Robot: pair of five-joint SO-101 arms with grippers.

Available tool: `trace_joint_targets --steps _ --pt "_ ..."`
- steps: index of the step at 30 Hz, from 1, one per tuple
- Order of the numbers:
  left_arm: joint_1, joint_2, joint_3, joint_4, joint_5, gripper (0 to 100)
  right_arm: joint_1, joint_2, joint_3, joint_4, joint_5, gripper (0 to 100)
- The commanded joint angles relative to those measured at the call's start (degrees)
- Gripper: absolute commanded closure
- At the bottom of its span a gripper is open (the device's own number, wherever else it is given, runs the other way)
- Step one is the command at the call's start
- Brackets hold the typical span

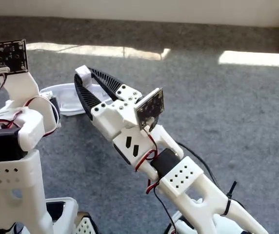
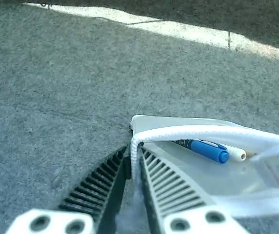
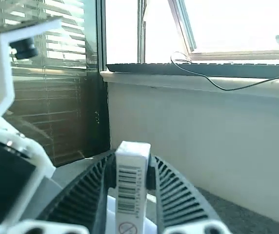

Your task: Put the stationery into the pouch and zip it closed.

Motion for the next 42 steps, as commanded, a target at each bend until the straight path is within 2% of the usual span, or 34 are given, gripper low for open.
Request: trace_joint_targets --steps 1,11,16,22,27,35,42 --pt "-0.9 0.6 0.8 -0.4 -0.1 99 0.7 -1.2 -0.7 -1.5 -3.3 99.5" --pt "-3.0 0.6 0.7 -0.4 -0.1 99 0.7 -1.3 1.0 -1.2 -3.3 99.2" --pt "-2.9 0.6 0.7 -0.4 -0.1 99 0.4 -1.3 0.5 5.5 -3.3 98.7" --pt "-2.8 0.6 0.7 -0.4 -0.1 99 -2.9 -1.3 0.4 7.1 -3.6 84.4" --pt "-2.9 0.6 0.8 -0.4 -0.1 99 -4.0 -3.6 0.4 8.0 -3.3 84.0" --pt "-2.8 0.6 0.8 -0.4 -0.1 99 1.8 -13.1 -6.4 24.1 -3.6 84.0" --pt "-2.7 0.6 0.8 -0.4 -0.1 99 9.6 -13.6 -15.8 40.4 -3.7 84.0"
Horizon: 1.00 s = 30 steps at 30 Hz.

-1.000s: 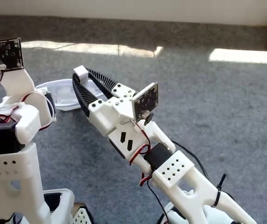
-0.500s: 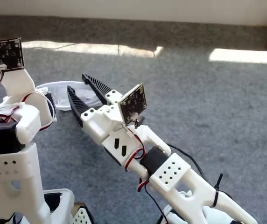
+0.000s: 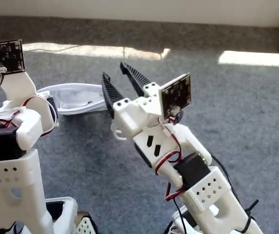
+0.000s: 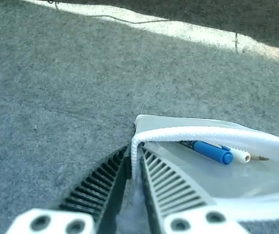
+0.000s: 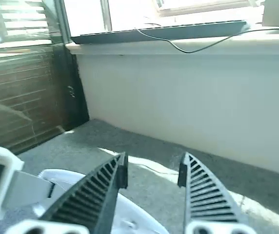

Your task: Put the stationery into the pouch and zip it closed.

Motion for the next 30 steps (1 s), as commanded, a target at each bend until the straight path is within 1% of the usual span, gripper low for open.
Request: trace_joint_targets --steps 1,7,10,15,20,25,30 --pt "-1.1 0.6 0.8 -0.4 -0.2 99 2.4 -1.8 -6.7 8.6 -0.5 84.0" --pt "-1.1 0.6 0.8 -0.4 -0.2 99 2.7 -5.0 -7.8 25.1 -0.5 84.0" --pt "-1.1 0.6 1.0 -1.1 -0.2 99 2.4 -8.5 -4.4 27.9 -0.5 84.0" --pt "-1.1 0.6 1.0 -1.2 -0.2 99 2.3 -13.2 6.8 21.8 -0.5 84.0" --pt "-1.1 0.6 1.0 -1.2 -0.2 99 -2.0 -14.6 16.4 15.6 -0.2 84.0" --pt "-1.1 0.6 1.0 -1.2 -0.2 99 -3.6 -12.4 21.0 6.5 -0.1 84.0" --pt "-1.1 0.6 1.0 -1.2 -0.2 99 -3.6 -7.8 21.5 1.1 -0.1 84.0"
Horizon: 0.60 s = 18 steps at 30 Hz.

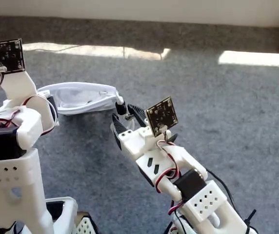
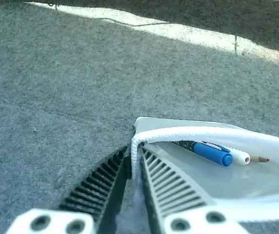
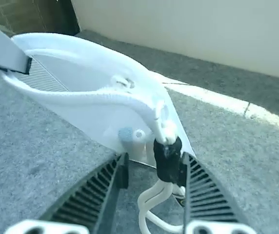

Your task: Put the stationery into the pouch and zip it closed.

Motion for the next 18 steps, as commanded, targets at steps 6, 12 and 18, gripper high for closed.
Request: trace_joint_targets --steps 6,12,18 --pt "-1.1 0.6 0.9 -0.4 -0.2 99 -0.7 9.7 -0.6 -10.1 -0.1 84.0" --pt "-1.1 0.6 0.9 -0.4 -0.2 99 -0.6 11.3 -0.5 -11.9 -0.1 84.0" --pt "-1.1 0.6 0.9 -0.4 -0.2 99 4.0 11.3 -0.9 -12.1 -0.1 84.0"
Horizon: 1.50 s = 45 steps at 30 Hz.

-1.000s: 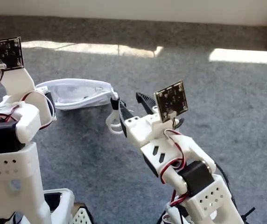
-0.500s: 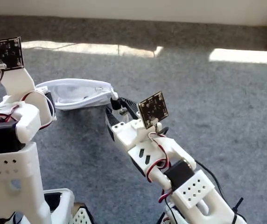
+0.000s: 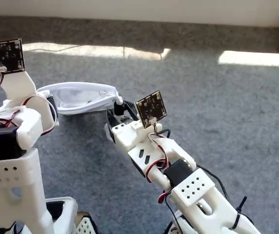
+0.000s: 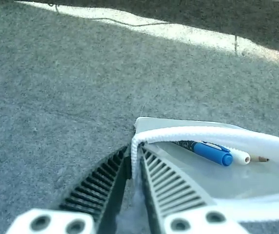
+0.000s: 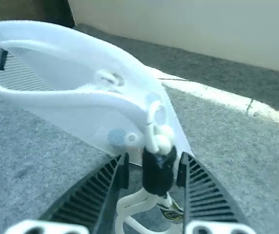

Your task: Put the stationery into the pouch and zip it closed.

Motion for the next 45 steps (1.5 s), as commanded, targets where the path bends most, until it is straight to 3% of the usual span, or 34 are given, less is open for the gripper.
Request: trace_joint_targets --steps 1,16,21,38,41,45 --pt "-1.1 0.6 0.9 -0.4 -0.2 99 3.4 -0.1 -0.9 -2.2 -0.1 84.0" --pt "-1.1 0.6 0.9 -0.4 -0.3 99 3.4 0.3 -1.0 -2.2 0.0 84.0" --pt "-1.1 0.6 0.9 -0.4 -0.3 99 3.3 0.4 -1.0 -2.2 7.6 84.0" --pt "-1.1 0.6 0.9 -0.4 -0.4 99 0.1 0.0 -0.6 -2.2 8.4 84.2" --pt "-1.1 0.6 0.9 -0.4 -0.4 99 0.2 -0.1 -0.6 -2.2 8.6 90.2" --pt "-1.1 0.6 0.9 -0.4 -0.4 99 0.0 -0.1 -0.7 -2.3 16.7 98.8"
